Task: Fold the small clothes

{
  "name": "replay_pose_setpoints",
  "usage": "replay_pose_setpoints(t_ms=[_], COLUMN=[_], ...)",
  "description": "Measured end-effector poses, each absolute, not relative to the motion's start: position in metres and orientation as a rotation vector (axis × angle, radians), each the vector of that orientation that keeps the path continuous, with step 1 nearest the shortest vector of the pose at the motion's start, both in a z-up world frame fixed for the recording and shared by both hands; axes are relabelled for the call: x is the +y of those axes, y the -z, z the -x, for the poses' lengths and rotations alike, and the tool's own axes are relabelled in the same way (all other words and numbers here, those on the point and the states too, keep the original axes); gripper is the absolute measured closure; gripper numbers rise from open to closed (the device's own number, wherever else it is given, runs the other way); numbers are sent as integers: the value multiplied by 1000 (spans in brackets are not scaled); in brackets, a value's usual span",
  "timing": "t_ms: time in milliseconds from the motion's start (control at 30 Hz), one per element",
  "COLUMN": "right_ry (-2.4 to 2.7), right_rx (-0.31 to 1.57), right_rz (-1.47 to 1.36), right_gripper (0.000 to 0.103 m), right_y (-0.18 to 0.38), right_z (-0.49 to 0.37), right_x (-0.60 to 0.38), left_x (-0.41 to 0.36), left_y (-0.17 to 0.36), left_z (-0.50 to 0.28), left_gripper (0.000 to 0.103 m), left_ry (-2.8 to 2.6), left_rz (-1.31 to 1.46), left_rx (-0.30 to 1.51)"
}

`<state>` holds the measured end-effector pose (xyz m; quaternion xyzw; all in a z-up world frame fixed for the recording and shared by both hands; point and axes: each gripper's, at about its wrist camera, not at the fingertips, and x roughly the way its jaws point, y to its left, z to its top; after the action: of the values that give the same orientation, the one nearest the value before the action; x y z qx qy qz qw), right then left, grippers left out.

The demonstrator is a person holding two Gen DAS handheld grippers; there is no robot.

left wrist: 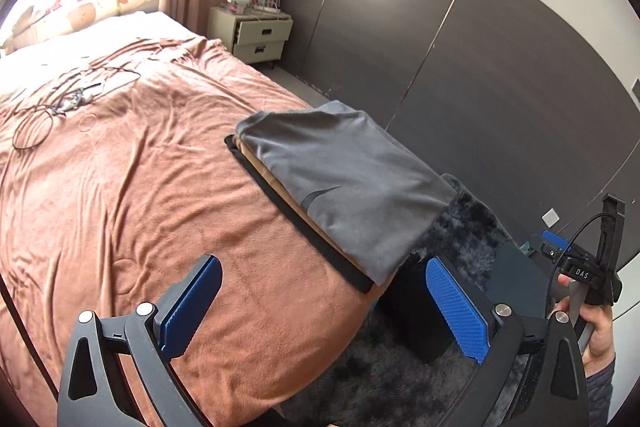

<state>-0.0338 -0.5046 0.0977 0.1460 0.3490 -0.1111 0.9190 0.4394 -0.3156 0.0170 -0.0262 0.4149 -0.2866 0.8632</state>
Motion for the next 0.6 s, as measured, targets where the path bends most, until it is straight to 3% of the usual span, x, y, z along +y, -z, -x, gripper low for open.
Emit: replay_pose_setpoints(t_ms=[600], right_ry=[145], right_rx=[574], right_rz=[-192], right_gripper=[0], right_y=[-148], right_z=[139], right_x=[-411], left_x=[-214], left_y=[-61], left_z=[-310], left_gripper=[1], left_ry=[571], left_rz=[93], left_rx=[700])
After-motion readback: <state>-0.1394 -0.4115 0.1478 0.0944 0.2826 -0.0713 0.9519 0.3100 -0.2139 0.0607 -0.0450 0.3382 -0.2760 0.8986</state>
